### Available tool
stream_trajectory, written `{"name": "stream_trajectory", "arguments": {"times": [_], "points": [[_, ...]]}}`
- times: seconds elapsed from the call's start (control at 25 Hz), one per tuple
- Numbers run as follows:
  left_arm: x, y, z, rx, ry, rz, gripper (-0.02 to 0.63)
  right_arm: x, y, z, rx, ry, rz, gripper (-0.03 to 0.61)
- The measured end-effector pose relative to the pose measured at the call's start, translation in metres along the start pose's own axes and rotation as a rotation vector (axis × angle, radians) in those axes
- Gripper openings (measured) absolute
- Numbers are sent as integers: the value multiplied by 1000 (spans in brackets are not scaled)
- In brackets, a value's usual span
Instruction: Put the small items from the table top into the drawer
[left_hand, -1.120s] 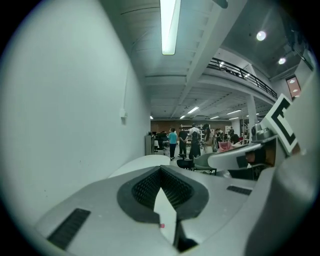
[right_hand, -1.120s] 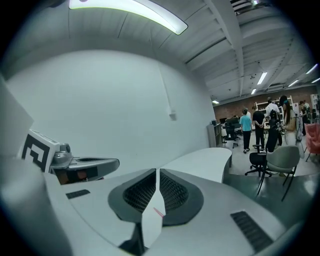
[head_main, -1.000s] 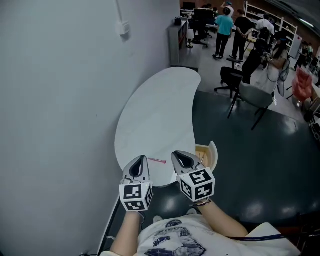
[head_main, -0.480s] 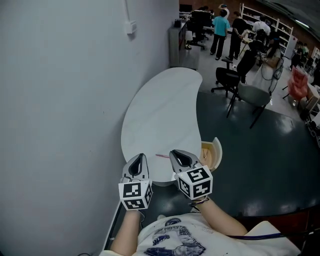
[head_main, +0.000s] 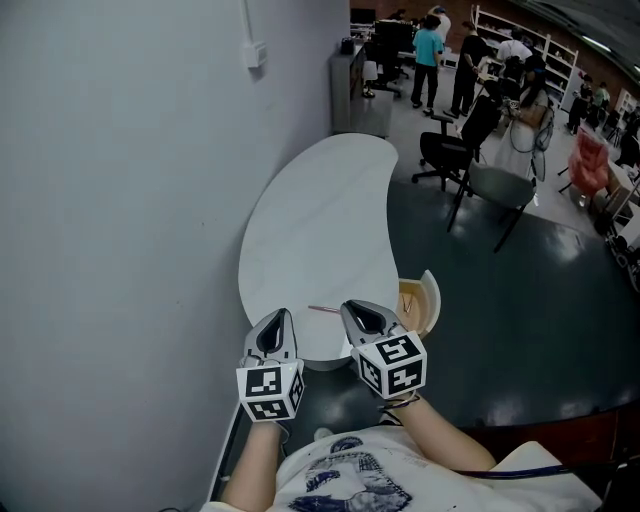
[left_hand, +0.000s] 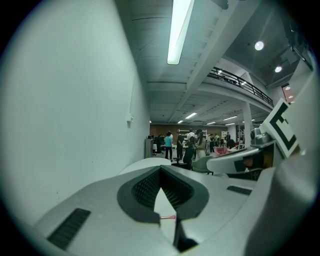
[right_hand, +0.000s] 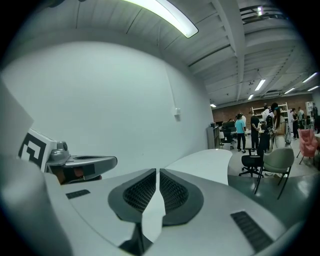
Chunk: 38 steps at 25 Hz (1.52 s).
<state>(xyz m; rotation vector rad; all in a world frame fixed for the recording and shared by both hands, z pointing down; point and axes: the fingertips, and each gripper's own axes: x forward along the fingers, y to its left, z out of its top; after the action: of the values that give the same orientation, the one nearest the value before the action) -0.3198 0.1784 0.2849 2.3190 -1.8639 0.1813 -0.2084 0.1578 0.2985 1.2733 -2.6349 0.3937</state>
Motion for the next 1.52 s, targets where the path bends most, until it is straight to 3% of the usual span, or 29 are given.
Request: {"name": "stream_trajectory", "arguments": {"times": [0.6, 1.0, 1.52], "points": [[-23, 17, -37, -37, 58, -68, 23, -3, 28, -41, 31, 66, -63, 38], [-22, 39, -66, -72, 111, -61, 23, 15, 31, -65, 43, 127, -80, 38], [50, 52, -97, -97, 202, 18, 23, 85, -27, -92, 51, 224, -5, 38]]}}
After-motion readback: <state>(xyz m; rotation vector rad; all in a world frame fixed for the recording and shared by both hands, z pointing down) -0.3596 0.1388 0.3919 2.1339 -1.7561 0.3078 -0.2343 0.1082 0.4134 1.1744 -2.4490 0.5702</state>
